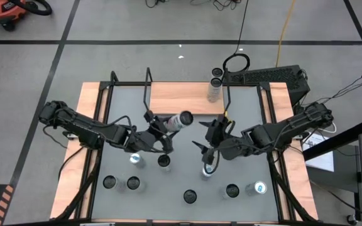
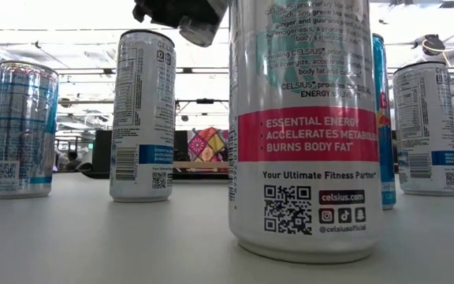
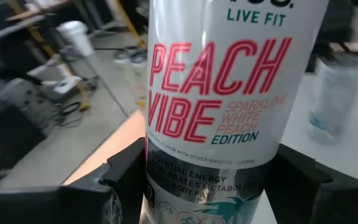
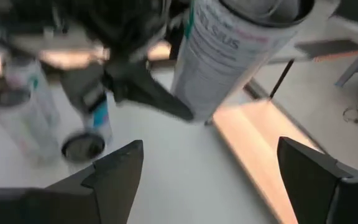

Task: Place canned beverage on shelf
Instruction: Put the top white pink soda can on the shelf

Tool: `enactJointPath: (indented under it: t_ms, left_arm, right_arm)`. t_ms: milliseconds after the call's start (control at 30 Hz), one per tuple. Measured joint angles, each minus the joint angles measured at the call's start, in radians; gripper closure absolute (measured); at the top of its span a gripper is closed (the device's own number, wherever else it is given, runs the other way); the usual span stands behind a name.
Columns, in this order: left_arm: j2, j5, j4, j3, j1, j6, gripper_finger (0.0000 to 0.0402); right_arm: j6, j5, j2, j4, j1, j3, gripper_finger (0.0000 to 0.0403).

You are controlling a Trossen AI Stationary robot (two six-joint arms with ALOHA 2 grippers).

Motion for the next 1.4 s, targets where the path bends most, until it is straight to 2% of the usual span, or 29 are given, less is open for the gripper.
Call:
enactJointPath:
  t_ms: [167, 333, 433, 933, 1033, 1233, 1400]
  left_arm:
    - [0.0, -0.093, -0.001, 0.0, 0.0, -0.063, 0.0151]
    - [0.005, -0.107, 0.003, 0.0, -0.002, -0.069, 0.0151]
    - [0.017, -0.108, 0.002, 0.0, -0.007, -0.06, 0.0151]
    - [0.05, -0.125, -0.001, 0.0, -0.006, -0.032, 0.0151]
    - [0.05, -0.126, -0.004, 0.0, -0.006, -0.033, 0.0151]
    - [0.05, -0.133, -0.005, 0.0, -0.006, -0.033, 0.0151]
    - [0.05, -0.135, -0.007, 0.001, -0.006, -0.033, 0.0151]
  right_arm:
    - [-0.053, 0.048, 0.009, 0.164, -0.001, -0.004, 0.0096]
    - [-0.153, 0.053, 0.021, 0.341, -0.016, -0.004, 0.0096]
    - [-0.212, 0.055, 0.032, 0.384, -0.034, -0.004, 0.0096]
    - [-0.228, 0.044, 0.07, 0.408, -0.132, -0.005, 0.0096]
    - [-0.231, 0.011, 0.076, 0.413, -0.15, -0.005, 0.0099]
    - [-0.211, -0.086, 0.078, 0.413, -0.173, -0.005, 0.0132]
    - [-0.213, -0.09, 0.078, 0.412, -0.177, -0.005, 0.0171]
